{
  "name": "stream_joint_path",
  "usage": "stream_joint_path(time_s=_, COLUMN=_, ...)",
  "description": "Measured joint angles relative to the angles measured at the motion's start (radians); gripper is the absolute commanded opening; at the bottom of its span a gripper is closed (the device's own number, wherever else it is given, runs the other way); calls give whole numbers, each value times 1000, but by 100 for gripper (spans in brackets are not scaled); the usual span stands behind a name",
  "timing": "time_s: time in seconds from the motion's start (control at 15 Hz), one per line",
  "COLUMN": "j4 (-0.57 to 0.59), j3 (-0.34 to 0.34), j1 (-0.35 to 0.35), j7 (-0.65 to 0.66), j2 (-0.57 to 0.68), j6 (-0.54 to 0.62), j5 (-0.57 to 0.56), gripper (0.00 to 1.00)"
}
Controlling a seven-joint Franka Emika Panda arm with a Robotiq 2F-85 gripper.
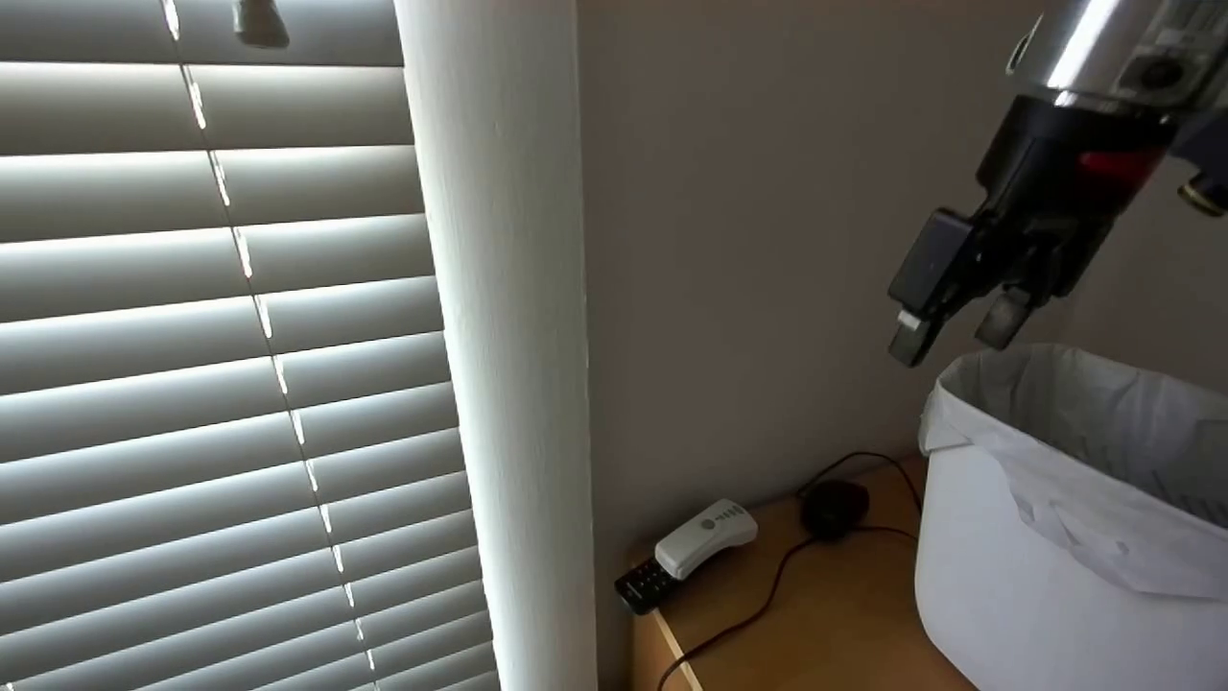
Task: Remove the orange packet from the white bin and put it on the table
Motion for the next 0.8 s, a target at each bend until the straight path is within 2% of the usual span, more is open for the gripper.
stream_joint_path(time_s=0.2, j4=6, j3=-24, j1=-50, j7=24, j2=-68, j6=-5, j5=-41, gripper=100)
stream_joint_path(time_s=0.4, j4=2, j3=-53, j1=-88, j7=-5, j2=-110, j6=-48, j5=-95, gripper=100)
stream_joint_path(time_s=0.8, j4=-71, j3=-140, j1=-89, j7=-230, j2=-109, j6=-91, j5=-93, gripper=100)
